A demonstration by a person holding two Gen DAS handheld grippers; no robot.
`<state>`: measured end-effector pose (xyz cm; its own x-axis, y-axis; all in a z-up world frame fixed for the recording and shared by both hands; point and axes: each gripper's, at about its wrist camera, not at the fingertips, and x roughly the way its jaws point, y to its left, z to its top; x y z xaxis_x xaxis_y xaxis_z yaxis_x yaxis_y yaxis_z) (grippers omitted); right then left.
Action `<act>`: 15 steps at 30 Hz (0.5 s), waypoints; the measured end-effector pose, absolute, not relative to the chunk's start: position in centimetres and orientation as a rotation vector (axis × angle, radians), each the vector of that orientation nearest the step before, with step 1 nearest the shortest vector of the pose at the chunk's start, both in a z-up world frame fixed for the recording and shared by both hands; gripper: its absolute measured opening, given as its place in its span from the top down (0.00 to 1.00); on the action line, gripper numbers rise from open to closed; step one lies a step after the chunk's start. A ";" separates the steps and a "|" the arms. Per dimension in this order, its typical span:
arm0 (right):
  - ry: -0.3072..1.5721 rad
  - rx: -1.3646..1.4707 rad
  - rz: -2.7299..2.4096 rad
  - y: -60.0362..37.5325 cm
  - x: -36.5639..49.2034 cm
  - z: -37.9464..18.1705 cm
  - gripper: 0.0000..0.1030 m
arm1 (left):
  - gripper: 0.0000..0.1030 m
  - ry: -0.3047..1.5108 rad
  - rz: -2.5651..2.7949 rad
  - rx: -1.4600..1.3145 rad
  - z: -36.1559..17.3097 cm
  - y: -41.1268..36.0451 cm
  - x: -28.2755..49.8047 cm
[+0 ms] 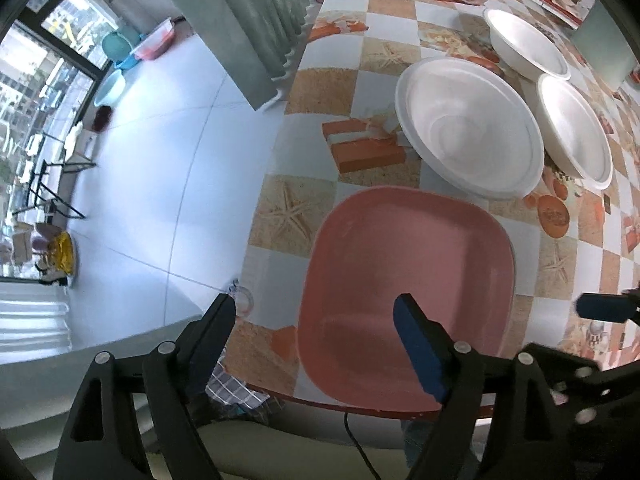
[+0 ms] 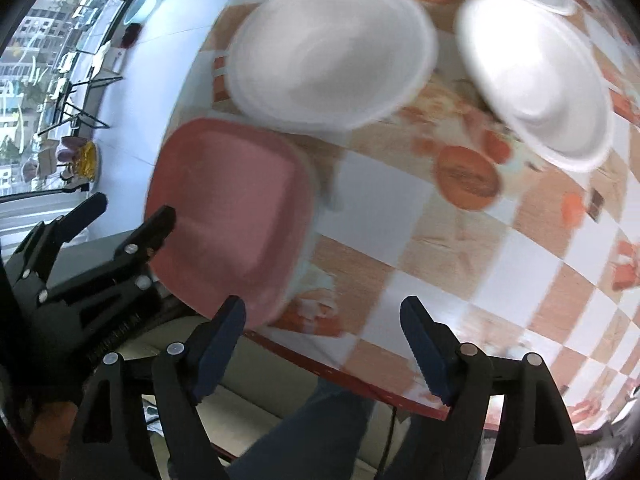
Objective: Organize plates and bowls
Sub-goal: 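Move the left gripper to a white round plate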
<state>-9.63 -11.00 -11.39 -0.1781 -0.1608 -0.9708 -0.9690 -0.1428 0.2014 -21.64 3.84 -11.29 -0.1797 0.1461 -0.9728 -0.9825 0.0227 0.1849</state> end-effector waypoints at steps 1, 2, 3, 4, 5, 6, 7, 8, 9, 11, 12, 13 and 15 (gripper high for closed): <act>1.388 -1.329 1.385 -11.3 -8.9 -11.3 0.08 | 0.17 1.245 1.377 -0.995 -11.4 3.9 -21.5; 1.399 -1.305 1.367 -11.6 -8.0 -11.2 0.06 | 0.14 1.242 1.374 -1.002 -11.4 4.0 -21.4; 1.419 -1.283 1.340 -12.1 -6.5 -11.2 0.06 | 0.13 1.239 1.371 -1.007 -11.3 4.1 -21.2; 1.435 -1.264 1.315 -12.3 -5.7 -11.3 0.06 | 0.12 1.231 1.368 -1.015 -11.2 4.1 -21.0; 1.458 -1.233 1.273 -12.6 -4.4 -11.4 0.06 | 0.10 1.215 1.360 -1.026 -11.1 4.3 -20.7; 1.473 -1.211 1.242 -12.7 -3.3 -11.5 0.06 | 0.10 1.207 1.355 -1.029 -11.0 4.5 -20.5; 1.485 -1.188 1.212 -12.7 -2.4 -11.5 0.06 | 0.10 1.199 1.347 -1.029 -10.8 4.7 -20.1; 1.496 -1.163 1.183 -12.7 -1.6 -11.4 0.06 | 0.10 1.194 1.336 -1.024 -10.6 5.0 -19.5; 1.504 -1.136 1.157 -12.7 -0.8 -11.3 0.06 | 0.10 1.193 1.325 -1.016 -10.4 5.3 -19.0; 1.511 -1.090 1.119 -12.2 0.8 -11.1 0.06 | 0.10 1.190 1.299 -0.987 -9.8 6.1 -17.5; 1.510 -1.076 1.111 -12.0 1.1 -11.0 0.06 | 0.10 1.187 1.287 -0.971 -9.4 6.5 -16.8; 1.507 -1.057 1.100 -11.6 1.7 -10.8 0.06 | 0.10 1.183 1.274 -0.948 -8.9 7.1 -15.8; 1.500 -1.037 1.083 -10.8 2.7 -10.6 0.06 | 0.10 1.176 1.254 -0.915 -8.1 8.1 -14.1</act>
<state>2.74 -10.80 -10.62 -0.1584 -0.0911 -0.9832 -0.9618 0.2393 0.1328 -14.14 8.08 -8.11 -0.0660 0.2106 -0.9753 -0.9868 0.1313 0.0951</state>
